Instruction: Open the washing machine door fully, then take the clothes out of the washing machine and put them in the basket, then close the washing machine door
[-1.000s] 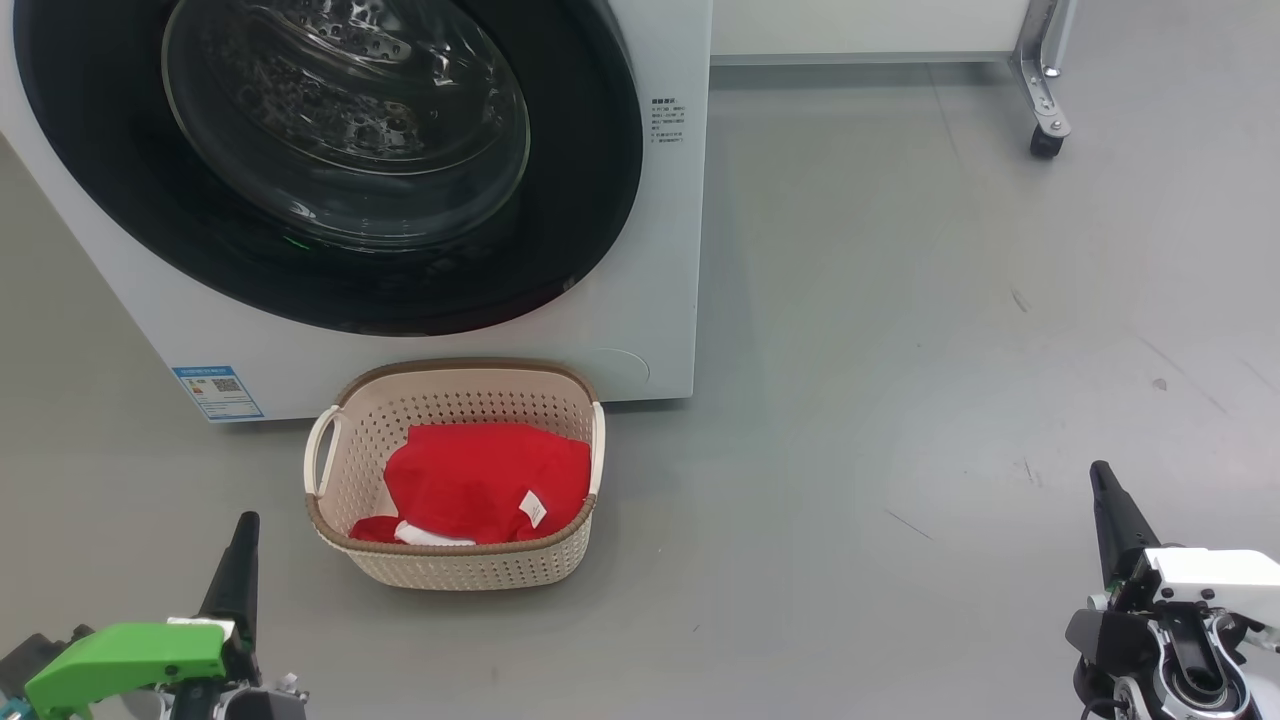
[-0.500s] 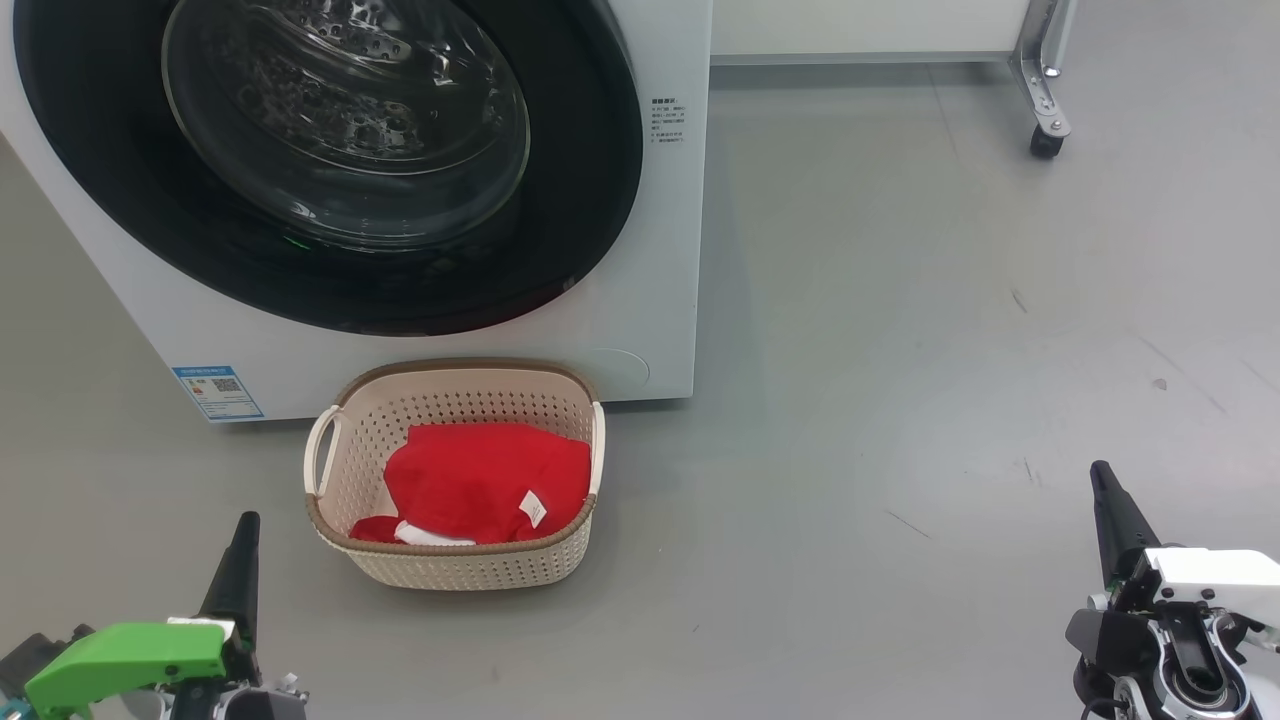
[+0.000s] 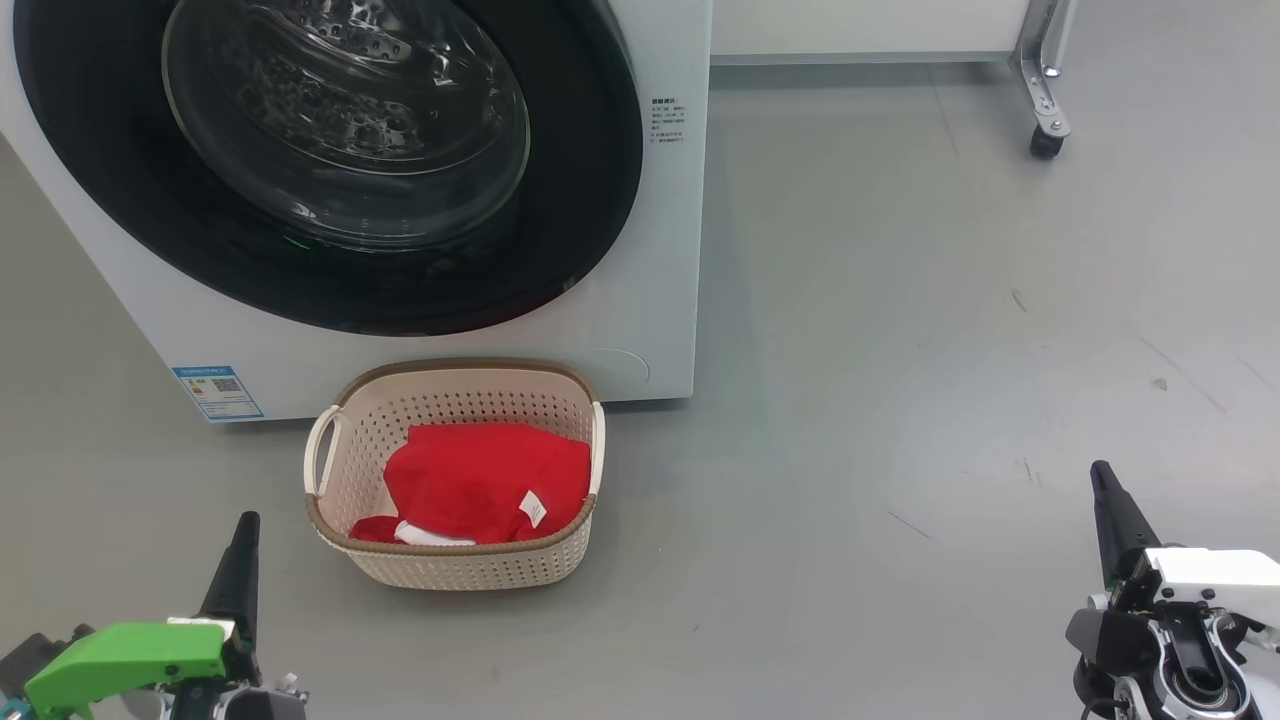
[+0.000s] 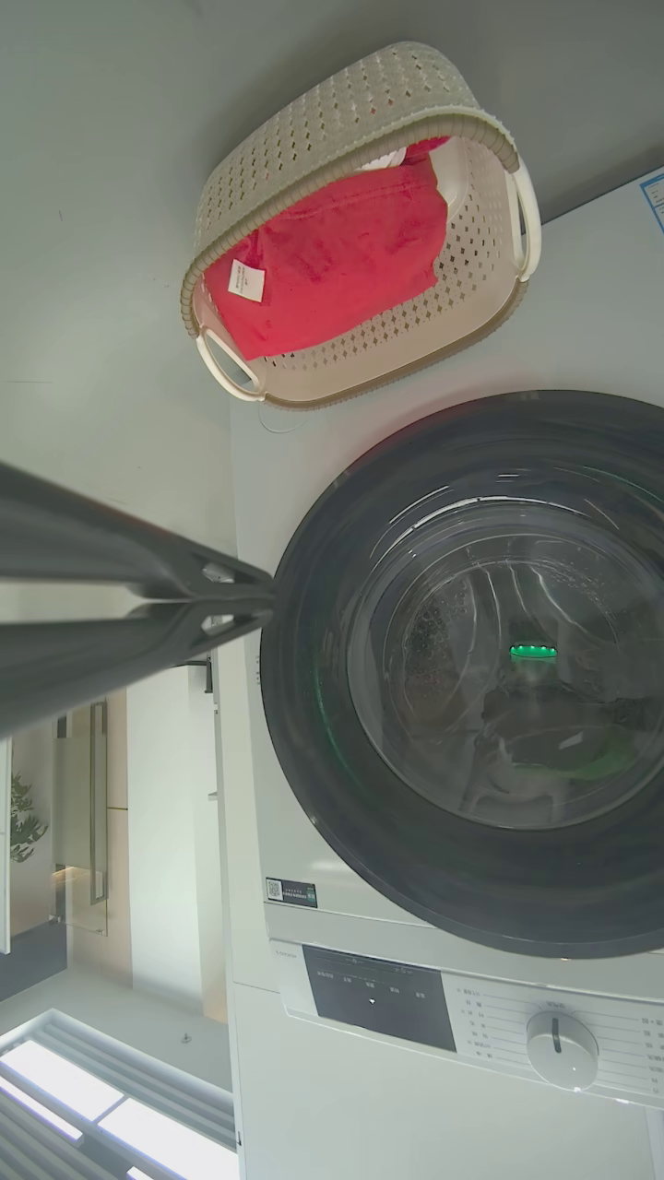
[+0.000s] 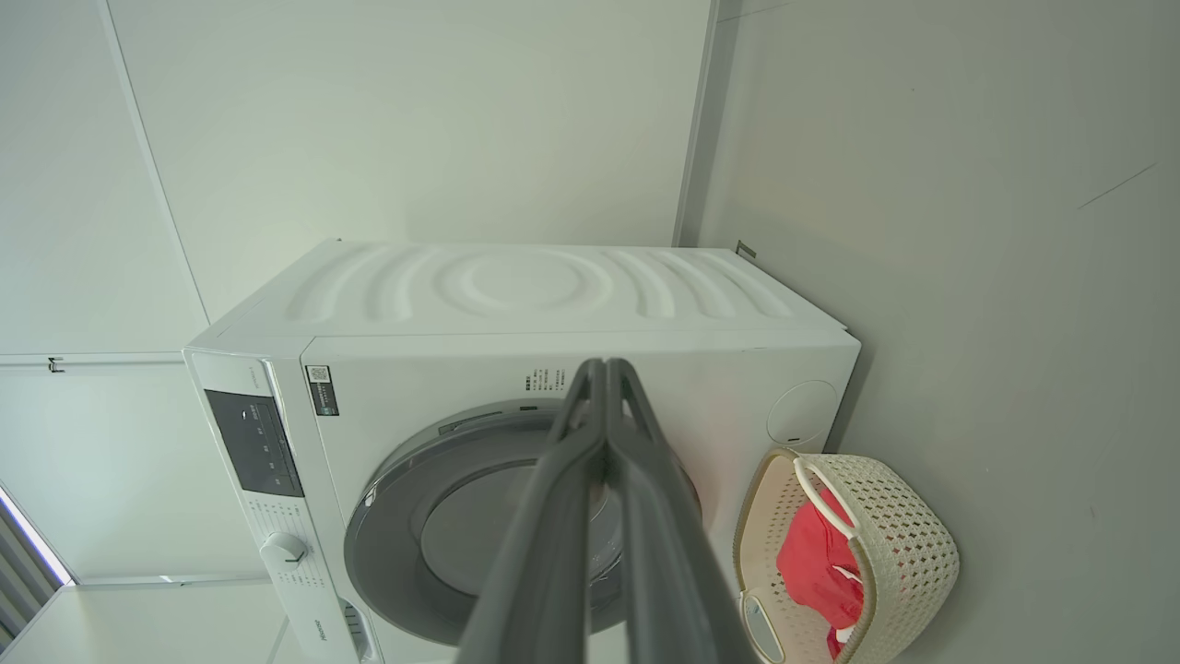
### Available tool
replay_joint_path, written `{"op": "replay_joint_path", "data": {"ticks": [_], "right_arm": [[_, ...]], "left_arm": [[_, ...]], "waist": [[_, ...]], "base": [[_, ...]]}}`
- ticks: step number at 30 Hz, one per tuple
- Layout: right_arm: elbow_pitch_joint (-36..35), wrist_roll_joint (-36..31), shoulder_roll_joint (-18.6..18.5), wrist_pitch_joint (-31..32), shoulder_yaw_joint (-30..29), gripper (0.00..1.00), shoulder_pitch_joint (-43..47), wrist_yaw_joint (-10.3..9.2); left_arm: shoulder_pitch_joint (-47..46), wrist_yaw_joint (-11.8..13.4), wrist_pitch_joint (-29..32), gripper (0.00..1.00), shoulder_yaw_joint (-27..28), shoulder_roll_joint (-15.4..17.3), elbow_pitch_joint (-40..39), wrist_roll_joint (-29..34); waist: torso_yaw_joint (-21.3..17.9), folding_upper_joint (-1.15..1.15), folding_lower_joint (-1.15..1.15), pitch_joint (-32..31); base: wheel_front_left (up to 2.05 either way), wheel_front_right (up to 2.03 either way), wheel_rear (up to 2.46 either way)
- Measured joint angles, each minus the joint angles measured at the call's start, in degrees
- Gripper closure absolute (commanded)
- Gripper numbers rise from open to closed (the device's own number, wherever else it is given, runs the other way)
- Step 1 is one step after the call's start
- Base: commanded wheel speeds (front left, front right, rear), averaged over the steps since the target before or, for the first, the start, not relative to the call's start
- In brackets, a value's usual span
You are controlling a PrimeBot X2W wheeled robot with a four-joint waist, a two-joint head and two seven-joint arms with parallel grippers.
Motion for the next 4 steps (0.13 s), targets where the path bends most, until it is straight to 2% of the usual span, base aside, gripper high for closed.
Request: {"op": "replay_joint_path", "data": {"ticks": [4], "right_arm": [[0.0, 0.0, 0.0, 0.0, 0.0, 1.00, 0.0, 0.00]], "left_arm": [[0.0, 0.0, 0.0, 1.00, 0.0, 0.0, 0.0, 0.0]], "waist": [[0.0, 0.00, 0.00, 0.0]], "base": [[0.00, 0.00, 0.00]]}}
